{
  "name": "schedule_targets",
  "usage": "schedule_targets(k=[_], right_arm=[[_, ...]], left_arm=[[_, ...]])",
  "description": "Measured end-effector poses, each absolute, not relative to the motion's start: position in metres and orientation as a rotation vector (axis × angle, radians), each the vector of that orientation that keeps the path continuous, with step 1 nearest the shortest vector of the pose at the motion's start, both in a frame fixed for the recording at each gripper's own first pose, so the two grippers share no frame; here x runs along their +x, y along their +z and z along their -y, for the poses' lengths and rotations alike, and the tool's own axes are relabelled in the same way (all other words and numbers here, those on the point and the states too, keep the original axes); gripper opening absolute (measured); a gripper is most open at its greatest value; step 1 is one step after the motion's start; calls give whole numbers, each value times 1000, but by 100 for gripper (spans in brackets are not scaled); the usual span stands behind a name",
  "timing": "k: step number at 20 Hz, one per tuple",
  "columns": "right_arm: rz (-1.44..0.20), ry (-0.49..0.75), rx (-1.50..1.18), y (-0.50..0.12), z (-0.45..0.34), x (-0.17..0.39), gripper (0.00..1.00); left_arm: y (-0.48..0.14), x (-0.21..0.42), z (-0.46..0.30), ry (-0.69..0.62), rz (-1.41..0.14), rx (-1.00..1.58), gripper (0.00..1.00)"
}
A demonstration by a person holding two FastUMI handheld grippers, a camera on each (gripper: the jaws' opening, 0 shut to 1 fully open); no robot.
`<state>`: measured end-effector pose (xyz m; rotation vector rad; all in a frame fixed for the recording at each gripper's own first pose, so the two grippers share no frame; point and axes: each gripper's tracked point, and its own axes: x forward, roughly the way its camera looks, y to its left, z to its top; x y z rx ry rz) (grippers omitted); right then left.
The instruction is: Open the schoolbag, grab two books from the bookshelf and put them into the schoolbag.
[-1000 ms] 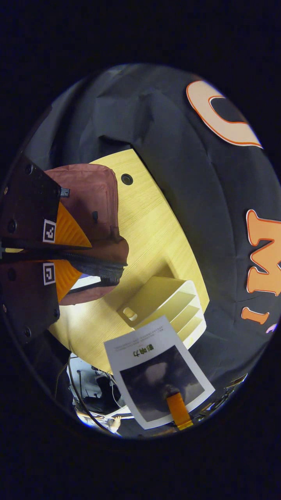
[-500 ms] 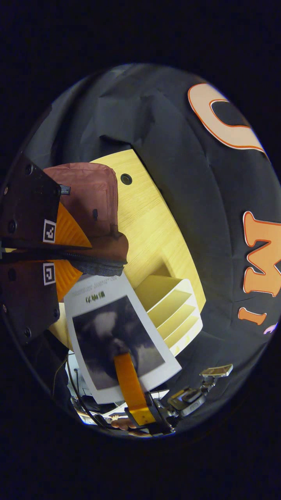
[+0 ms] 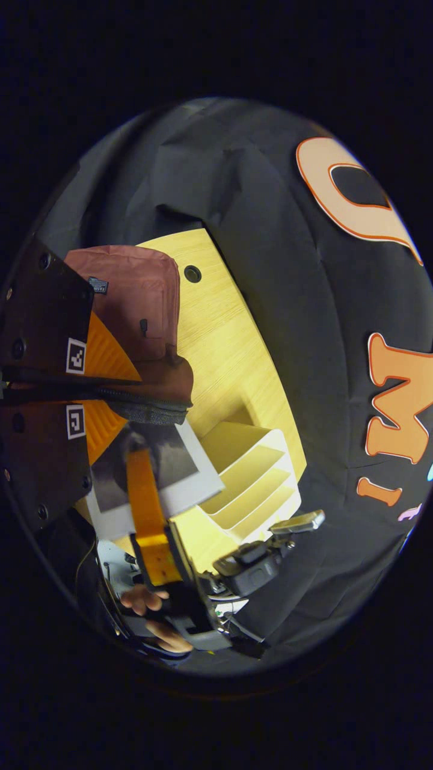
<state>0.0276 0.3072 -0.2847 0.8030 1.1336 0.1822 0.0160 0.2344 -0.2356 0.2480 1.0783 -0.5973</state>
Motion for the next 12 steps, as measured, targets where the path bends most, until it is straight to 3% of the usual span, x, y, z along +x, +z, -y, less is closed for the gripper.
schedule_targets(k=[6,7,8,10,11,12], right_arm=[[-1079,185,956,-321,-339,39,37],[-1068,182,980,-327,-345,41,27],[-1073,170,967,-339,-347,40,37],[-1052,187,970,-350,-359,43,38],[-1035,193,960,-354,-363,46,50],[-1015,196,945,-359,-366,50,39]], left_arm=[[-232,15,-221,-601,-1063,232,5],[-234,13,-217,-608,-1068,221,5],[-234,11,-215,-613,-1071,210,5],[-237,3,-207,-636,-1093,206,5],[-236,2,-205,-634,-1095,225,5],[-236,3,-203,-641,-1091,240,5]])
